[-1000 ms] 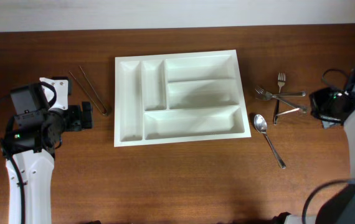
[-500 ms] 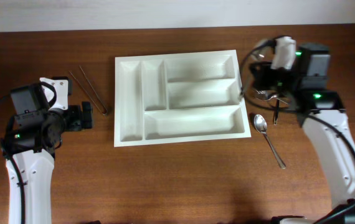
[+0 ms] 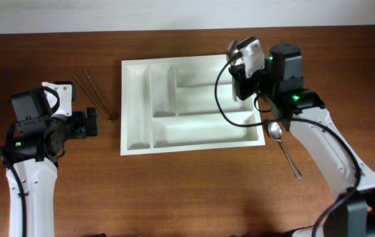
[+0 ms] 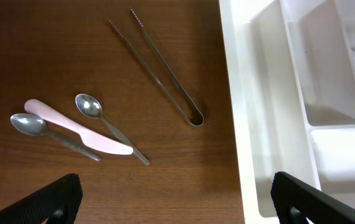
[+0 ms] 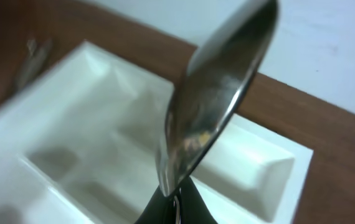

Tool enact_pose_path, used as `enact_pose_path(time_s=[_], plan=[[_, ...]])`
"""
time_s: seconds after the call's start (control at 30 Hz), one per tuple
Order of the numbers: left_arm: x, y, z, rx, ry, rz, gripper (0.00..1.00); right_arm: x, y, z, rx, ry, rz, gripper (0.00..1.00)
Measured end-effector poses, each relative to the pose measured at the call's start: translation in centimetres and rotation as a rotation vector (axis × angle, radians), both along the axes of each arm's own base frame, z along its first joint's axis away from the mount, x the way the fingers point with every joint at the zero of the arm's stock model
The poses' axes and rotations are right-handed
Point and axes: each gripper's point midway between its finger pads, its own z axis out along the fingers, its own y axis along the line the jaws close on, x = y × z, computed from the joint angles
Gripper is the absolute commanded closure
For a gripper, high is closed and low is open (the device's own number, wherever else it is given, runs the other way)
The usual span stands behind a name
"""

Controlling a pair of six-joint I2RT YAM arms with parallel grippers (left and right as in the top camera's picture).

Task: Pack container
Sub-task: 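Lift the spoon and carry it left into the tray's middle compartment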

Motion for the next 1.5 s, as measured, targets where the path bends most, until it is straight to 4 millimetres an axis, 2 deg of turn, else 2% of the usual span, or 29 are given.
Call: enact_pose_path(time_s=[0.2,0.47,0.77,0.93,1.13,1.17,1.2,1.3,1.4,1.5], plan=[[0.0,0.0,0.0,0.000,0.000,0.000,0.01,-0.4,-0.1,-2.8,-0.221,-0.064,0.176,0.96],[0.0,0.0,0.0,0.000,0.000,0.000,0.01,-0.4,-0.1,-5.3,-0.343,-0.092,0.291,0.96],[0.0,0.0,0.0,0.000,0.000,0.000,0.01,0.0,-0.5,-11.2,-0.420,0.000,0.345,0.96],[0.0,0.0,0.0,0.000,0.000,0.000,0.01,0.3,0.1,-11.5,-0.484,-0.037,0.367,0.96],[0.0,0.0,0.0,0.000,0.000,0.000,0.01,-0.9,1.7,-12.2,-0.529,-0.024,0.425,0.96],[0.0,0.0,0.0,0.000,0.000,0.000,0.01,-1.1,2.2,-12.2,-0.532,-0.026,0.434,0.93],[0.0,0.0,0.0,0.000,0.000,0.000,0.01,-1.2,2.5,-12.2,-0.537,-0.028,0.442,0.84],[0.0,0.0,0.0,0.000,0.000,0.000,0.01,-1.5,3.4,-12.2,-0.553,-0.035,0.452,0.66],[0.0,0.0,0.0,0.000,0.000,0.000,0.01,-1.1,3.3,-12.1,-0.561,-0.024,0.396,0.59],[0.0,0.0,0.0,0.000,0.000,0.000,0.01,-0.4,2.0,-12.1,-0.550,0.027,0.265,0.58]])
